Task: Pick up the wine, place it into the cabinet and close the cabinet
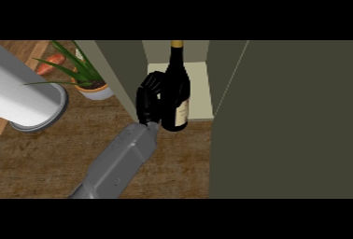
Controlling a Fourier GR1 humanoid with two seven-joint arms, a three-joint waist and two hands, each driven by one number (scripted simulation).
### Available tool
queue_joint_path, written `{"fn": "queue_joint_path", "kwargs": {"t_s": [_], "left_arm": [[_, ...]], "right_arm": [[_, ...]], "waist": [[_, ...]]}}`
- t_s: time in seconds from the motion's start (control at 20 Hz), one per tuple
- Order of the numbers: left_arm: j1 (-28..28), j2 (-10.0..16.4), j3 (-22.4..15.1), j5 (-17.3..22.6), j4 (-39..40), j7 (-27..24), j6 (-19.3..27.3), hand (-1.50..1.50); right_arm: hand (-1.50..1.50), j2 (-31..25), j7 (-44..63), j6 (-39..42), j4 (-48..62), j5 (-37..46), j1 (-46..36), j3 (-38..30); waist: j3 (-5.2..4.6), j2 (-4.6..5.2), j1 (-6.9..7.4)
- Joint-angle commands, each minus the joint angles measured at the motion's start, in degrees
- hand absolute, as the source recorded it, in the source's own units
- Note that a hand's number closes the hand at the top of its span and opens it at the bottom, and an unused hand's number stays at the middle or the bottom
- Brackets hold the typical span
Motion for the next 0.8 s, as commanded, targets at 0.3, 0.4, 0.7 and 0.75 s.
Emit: {"fn": "queue_joint_path", "kwargs": {"t_s": [0.3,0.4,0.7,0.75], "left_arm": [[-10.75,0.00,4.91,1.30,12.70,-0.60,-3.43,1.50],[-14.77,0.43,6.31,1.81,14.98,-0.16,-2.24,1.50],[-17.38,2.99,5.77,-1.72,20.62,-0.29,0.43,1.50],[-21.79,2.94,6.31,-1.63,21.50,2.18,4.96,1.50]], "right_arm": [[-1.50,0.17,4.62,0.32,-9.47,-7.43,1.19,-1.89],[-1.50,1.11,4.61,-0.01,-8.39,-5.09,0.68,0.75],[-1.50,1.77,0.40,1.44,-5.40,-4.69,2.51,0.64],[-1.50,1.09,2.32,1.17,-7.37,-5.40,2.67,-0.43]], "waist": [[0.02,0.23,0.05],[0.01,0.26,-0.15],[0.04,0.19,0.27],[0.05,0.18,-0.24]]}}
